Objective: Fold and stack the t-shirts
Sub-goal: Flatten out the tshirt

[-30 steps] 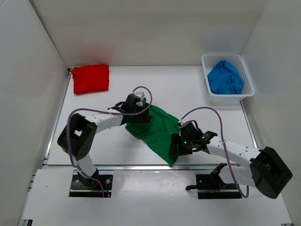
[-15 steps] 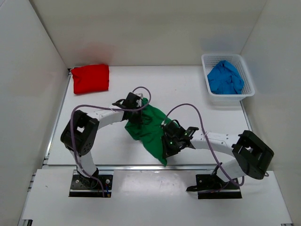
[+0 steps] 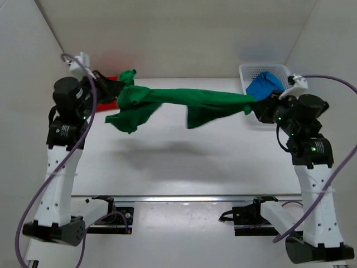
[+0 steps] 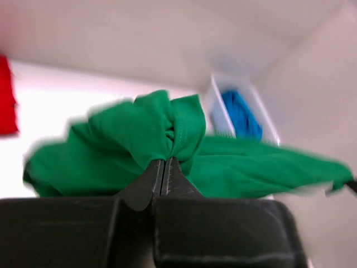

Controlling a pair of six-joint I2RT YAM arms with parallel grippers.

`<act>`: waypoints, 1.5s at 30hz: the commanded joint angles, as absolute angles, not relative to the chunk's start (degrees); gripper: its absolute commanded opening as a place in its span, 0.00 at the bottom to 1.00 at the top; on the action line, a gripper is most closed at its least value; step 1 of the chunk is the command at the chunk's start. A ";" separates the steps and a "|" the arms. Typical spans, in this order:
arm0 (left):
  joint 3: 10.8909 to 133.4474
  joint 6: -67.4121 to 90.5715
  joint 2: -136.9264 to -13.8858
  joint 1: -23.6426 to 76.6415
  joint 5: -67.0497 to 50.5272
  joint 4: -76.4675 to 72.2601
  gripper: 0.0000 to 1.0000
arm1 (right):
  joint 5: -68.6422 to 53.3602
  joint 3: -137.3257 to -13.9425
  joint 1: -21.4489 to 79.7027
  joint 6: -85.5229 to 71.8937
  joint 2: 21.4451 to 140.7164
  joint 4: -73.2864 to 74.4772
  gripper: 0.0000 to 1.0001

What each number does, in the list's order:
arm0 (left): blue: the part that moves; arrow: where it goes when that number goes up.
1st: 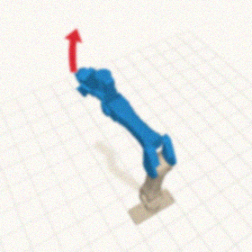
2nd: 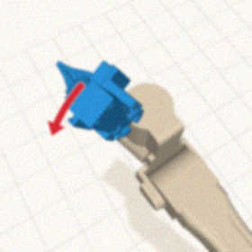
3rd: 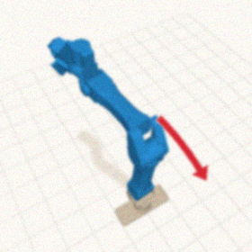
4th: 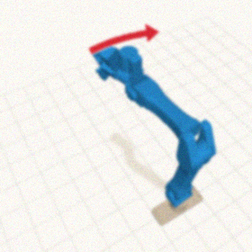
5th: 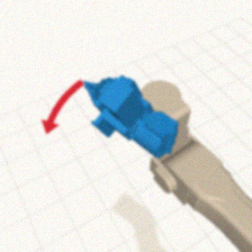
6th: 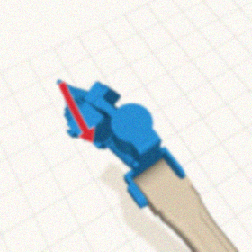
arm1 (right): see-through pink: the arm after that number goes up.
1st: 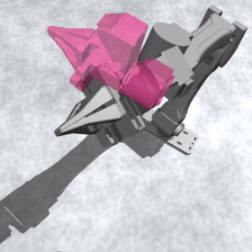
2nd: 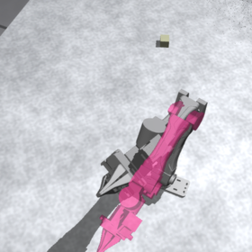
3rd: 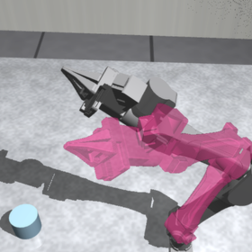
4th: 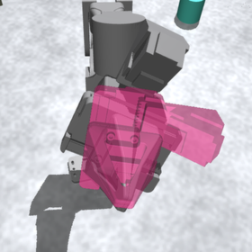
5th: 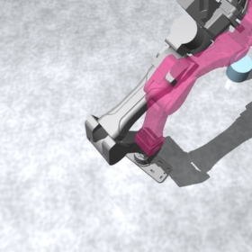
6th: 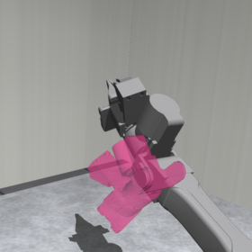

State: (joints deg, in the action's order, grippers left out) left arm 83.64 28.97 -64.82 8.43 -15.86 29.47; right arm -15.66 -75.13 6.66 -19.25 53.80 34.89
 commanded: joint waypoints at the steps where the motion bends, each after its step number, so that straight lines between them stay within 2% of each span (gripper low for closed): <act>1: 80.96 30.75 -60.58 6.85 -8.45 29.81 0.02 | -18.18 -75.67 1.15 -13.98 51.95 42.27 0.00; 3: 77.79 32.60 -57.75 6.77 -8.00 27.17 0.09 | -19.77 -75.15 0.62 -14.50 51.07 42.19 0.00; 4: 75.78 33.22 -56.35 6.59 -8.09 26.20 0.02 | -19.69 -74.89 0.79 -14.33 50.98 42.54 0.00; 5: 75.76 33.57 -55.64 6.94 -8.52 26.37 0.00 | -19.60 -74.19 2.10 -14.76 50.63 42.10 0.00; 11: 78.22 32.60 -52.75 8.09 -10.20 28.83 0.00 | -16.78 -74.70 6.24 -16.08 47.73 42.10 0.00; 18: 88.23 30.50 -49.92 10.02 -4.84 30.49 0.00 | -22.68 -78.56 -2.54 -16.17 41.22 38.23 0.00; 28: 105.80 27.25 -49.30 12.48 -0.09 36.12 0.00 | -20.13 -92.79 -2.90 -14.24 40.60 40.95 0.00; 32: 109.07 26.99 -49.66 14.15 1.23 38.76 0.00 | -19.25 -96.50 -3.16 -14.33 39.99 42.18 0.00; 36: 105.22 27.07 -48.87 13.80 1.50 36.31 0.00 | -24.15 -92.65 -4.30 -16.43 40.34 39.21 0.00; 38: 102.05 27.16 -49.22 14.24 1.32 34.73 0.00 | -25.83 -86.52 -4.39 -17.22 40.17 37.10 0.00; 45: 80.35 27.33 -51.85 10.55 -1.31 20.51 0.00 | -27.43 -68.75 -0.54 -17.58 45.08 25.77 0.00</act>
State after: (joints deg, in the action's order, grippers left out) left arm 86.39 27.62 -48.07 12.67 -0.99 27.53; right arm -27.24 -73.58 -2.70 -17.21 41.10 32.82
